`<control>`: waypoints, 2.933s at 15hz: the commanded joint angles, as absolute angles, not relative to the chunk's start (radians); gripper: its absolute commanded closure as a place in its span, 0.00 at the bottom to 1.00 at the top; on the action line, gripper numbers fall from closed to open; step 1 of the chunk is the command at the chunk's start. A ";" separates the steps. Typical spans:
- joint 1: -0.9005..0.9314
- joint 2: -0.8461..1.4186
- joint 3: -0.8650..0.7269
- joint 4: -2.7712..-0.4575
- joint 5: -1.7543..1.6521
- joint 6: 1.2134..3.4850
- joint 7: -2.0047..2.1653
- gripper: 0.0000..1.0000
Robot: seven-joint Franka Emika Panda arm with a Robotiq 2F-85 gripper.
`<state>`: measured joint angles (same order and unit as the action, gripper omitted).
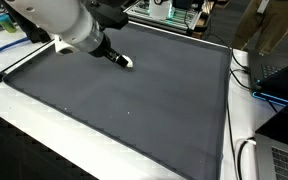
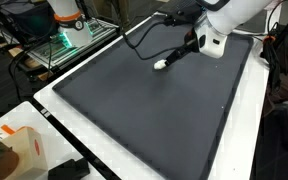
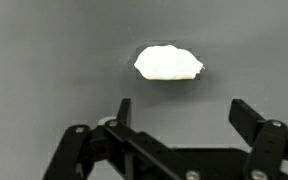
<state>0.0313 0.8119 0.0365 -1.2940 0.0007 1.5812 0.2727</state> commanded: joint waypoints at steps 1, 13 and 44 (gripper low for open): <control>0.037 0.855 0.021 -1.228 0.042 1.527 0.267 0.00; 0.064 0.456 0.023 -1.660 0.034 1.745 0.265 0.00; 0.063 -0.203 0.088 -2.321 0.009 1.969 0.271 0.00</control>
<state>0.0688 -0.2031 0.0819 -2.3208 0.0077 1.9685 0.2705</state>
